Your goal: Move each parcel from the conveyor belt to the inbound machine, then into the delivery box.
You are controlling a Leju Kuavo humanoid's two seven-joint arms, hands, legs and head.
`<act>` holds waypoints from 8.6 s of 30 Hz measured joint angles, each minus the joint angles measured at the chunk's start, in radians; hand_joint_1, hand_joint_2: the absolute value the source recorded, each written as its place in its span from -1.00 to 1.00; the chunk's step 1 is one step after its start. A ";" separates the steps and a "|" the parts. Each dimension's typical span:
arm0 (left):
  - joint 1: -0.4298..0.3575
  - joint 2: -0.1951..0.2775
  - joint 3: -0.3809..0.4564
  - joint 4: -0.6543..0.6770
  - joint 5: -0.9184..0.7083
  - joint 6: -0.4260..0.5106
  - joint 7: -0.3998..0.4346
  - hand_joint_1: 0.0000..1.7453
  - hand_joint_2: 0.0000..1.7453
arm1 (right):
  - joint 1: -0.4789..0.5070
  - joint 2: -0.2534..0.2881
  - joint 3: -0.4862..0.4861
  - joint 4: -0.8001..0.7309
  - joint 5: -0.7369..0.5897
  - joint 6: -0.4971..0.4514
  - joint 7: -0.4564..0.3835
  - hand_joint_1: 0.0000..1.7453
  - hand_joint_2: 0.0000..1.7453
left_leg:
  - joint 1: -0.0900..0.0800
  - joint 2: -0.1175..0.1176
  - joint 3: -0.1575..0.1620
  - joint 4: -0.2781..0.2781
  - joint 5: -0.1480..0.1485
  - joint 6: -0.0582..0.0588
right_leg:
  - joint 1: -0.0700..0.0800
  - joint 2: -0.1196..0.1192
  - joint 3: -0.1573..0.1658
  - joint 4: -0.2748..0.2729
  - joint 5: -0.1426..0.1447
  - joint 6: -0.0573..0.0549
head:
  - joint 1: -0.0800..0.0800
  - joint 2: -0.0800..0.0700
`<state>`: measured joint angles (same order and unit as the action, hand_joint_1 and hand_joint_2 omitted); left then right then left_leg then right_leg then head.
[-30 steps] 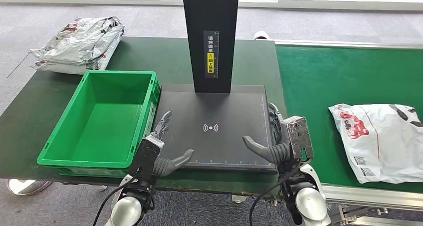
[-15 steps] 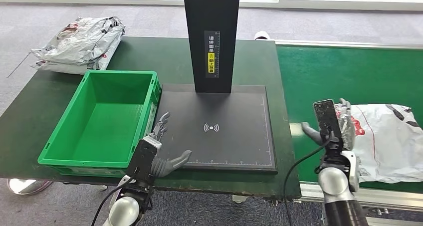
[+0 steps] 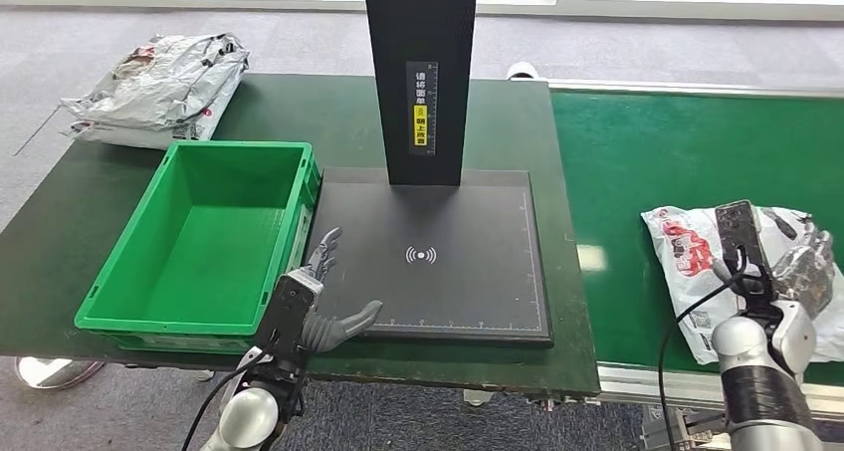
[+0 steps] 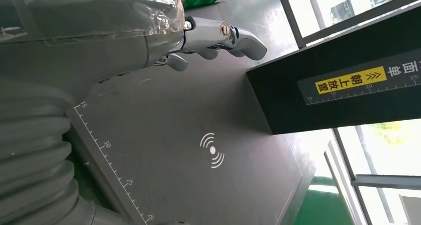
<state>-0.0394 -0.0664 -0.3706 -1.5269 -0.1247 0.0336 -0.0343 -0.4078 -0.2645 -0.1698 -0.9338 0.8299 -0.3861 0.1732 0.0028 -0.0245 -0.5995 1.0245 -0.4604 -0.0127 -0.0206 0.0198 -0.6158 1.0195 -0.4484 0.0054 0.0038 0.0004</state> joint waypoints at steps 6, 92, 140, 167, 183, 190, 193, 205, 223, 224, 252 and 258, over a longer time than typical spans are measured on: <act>-0.007 0.005 0.000 0.018 0.013 0.000 -0.005 -1.00 1.00 | -0.017 -0.031 0.000 0.108 0.089 0.045 0.036 -1.00 1.00 | 0.000 0.000 0.000 0.000 0.000 0.000 | 0.000 0.000 0.000 0.000 0.000 0.000 | 0.000 0.000; 0.000 0.039 0.022 0.027 0.208 -0.116 -0.032 -1.00 1.00 | 0.011 -0.014 0.154 -0.075 0.268 0.259 0.125 -1.00 1.00 | 0.000 -0.001 0.000 0.000 0.000 0.000 | 0.000 -0.001 0.000 0.000 0.000 0.000 | 0.000 0.000; -0.088 0.039 0.017 0.164 0.220 -0.176 -0.074 -1.00 1.00 | -0.051 -0.173 0.223 0.298 0.221 0.832 -0.103 1.00 1.00 | 0.000 -0.002 0.004 0.001 0.000 0.001 | 0.001 -0.001 0.006 0.000 0.000 0.000 | 0.000 0.000; 0.007 0.037 0.017 0.044 0.137 -0.053 -0.092 -1.00 1.00 | 0.004 0.111 0.006 -0.130 -1.249 0.648 -0.238 1.00 1.00 | 0.001 -0.003 0.001 0.000 0.000 0.000 | 0.000 -0.002 0.003 0.000 -0.001 0.000 | 0.000 0.000; -0.001 0.023 0.005 0.047 0.120 -0.045 -0.097 -1.00 1.00 | 0.040 0.196 0.105 -0.509 -1.244 0.496 -0.409 1.00 1.00 | 0.001 -0.002 0.000 0.000 0.000 0.000 | 0.000 -0.001 0.002 0.000 -0.001 0.000 | 0.000 0.000; -0.027 0.022 -0.008 0.065 0.119 -0.043 -0.110 -1.00 1.00 | -0.058 0.210 0.179 -0.509 -1.204 0.454 -0.412 1.00 1.00 | 0.001 -0.001 0.000 0.000 0.001 0.000 | 0.000 -0.001 0.001 0.001 0.000 0.000 | 0.000 0.000; -0.039 0.021 -0.012 0.072 0.119 -0.041 -0.112 -1.00 1.00 | -0.115 0.218 0.214 -0.490 -1.193 0.439 -0.403 1.00 1.00 | 0.001 -0.002 0.000 0.000 0.002 0.000 | 0.001 0.000 0.001 0.001 0.000 0.000 | 0.000 0.000; -0.068 0.021 -0.023 0.085 0.124 -0.029 -0.121 -1.00 1.00 | -0.264 0.236 0.300 -0.381 -1.135 0.444 -0.346 1.00 1.00 | 0.001 -0.001 -0.002 0.000 0.002 0.000 | 0.000 0.000 -0.001 0.001 0.001 0.000 | 0.000 0.000; -0.098 0.039 -0.023 0.072 0.152 -0.012 -0.128 -1.00 1.00 | -0.529 0.351 0.649 0.291 -1.014 0.720 -0.158 -1.00 1.00 | 0.004 -0.003 -0.002 0.000 0.004 -0.002 | 0.003 -0.001 0.000 0.002 0.001 -0.001 | 0.000 0.000; -0.098 0.041 -0.023 0.070 0.153 -0.013 -0.128 -1.00 1.00 | -0.528 0.353 0.659 0.306 -1.013 0.723 -0.157 -1.00 1.00 | 0.004 -0.003 -0.002 0.000 0.004 -0.002 | 0.003 -0.001 0.000 0.001 0.001 -0.001 | 0.000 0.000; -0.079 0.065 -0.023 0.048 0.144 -0.018 -0.126 -1.00 1.00 | -0.422 0.280 0.763 0.136 -1.144 0.967 -0.272 -1.00 1.00 | 0.004 -0.002 -0.001 0.000 0.004 -0.002 | 0.003 0.000 -0.001 0.001 0.001 -0.001 | 0.000 0.000; -0.041 0.068 -0.008 0.032 0.134 0.011 -0.150 -1.00 1.00 | -0.330 0.229 0.718 -0.190 -1.227 0.894 -0.322 -1.00 1.00 | 0.004 -0.002 -0.001 0.000 0.003 -0.002 | 0.003 0.000 -0.001 0.001 0.001 -0.001 | 0.000 0.000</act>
<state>-0.0805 0.0015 -0.3788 -1.4946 0.0095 0.0449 -0.1848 -0.7381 -0.0353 0.5485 -1.1239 -0.3976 0.5075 -0.1489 0.0066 -0.0269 -0.6007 1.0247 -0.4574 -0.0151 -0.0176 0.0196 -0.6166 1.0204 -0.4474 0.0047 0.0038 0.0001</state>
